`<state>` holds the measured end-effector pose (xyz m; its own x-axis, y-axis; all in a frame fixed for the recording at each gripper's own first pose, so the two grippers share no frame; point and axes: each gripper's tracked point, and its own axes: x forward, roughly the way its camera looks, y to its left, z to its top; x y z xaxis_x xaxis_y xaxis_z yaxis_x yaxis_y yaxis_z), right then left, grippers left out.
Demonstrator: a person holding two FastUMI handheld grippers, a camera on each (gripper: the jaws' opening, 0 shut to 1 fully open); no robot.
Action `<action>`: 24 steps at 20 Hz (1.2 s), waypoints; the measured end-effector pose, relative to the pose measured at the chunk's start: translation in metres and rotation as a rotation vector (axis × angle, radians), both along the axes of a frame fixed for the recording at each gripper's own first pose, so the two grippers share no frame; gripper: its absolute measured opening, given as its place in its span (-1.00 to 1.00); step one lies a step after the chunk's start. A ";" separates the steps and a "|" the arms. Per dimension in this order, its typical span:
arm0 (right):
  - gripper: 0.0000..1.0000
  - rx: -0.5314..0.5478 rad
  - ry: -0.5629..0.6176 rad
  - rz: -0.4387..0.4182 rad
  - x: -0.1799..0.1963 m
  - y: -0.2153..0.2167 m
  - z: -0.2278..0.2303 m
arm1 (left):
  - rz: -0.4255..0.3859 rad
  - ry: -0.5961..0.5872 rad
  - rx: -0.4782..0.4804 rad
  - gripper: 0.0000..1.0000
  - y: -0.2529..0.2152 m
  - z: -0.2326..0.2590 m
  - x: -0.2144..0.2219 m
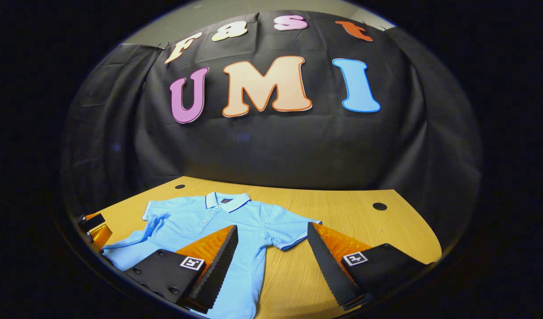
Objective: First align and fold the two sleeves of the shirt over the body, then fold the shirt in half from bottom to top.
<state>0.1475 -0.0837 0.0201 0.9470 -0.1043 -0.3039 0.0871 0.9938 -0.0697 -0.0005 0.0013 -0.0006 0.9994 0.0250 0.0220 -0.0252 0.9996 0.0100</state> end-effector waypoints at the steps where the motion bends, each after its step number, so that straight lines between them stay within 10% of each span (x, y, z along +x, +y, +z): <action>1: 0.94 -0.006 0.020 -0.005 0.014 -0.006 -0.003 | -0.002 0.001 0.000 0.90 0.000 -0.001 0.000; 10: 0.92 -0.024 0.249 -0.127 0.106 -0.077 -0.092 | -0.012 0.014 0.004 0.91 -0.001 -0.002 0.000; 24: 0.80 0.063 0.333 -0.203 0.126 -0.114 -0.146 | -0.023 0.031 0.010 0.90 -0.001 -0.004 0.000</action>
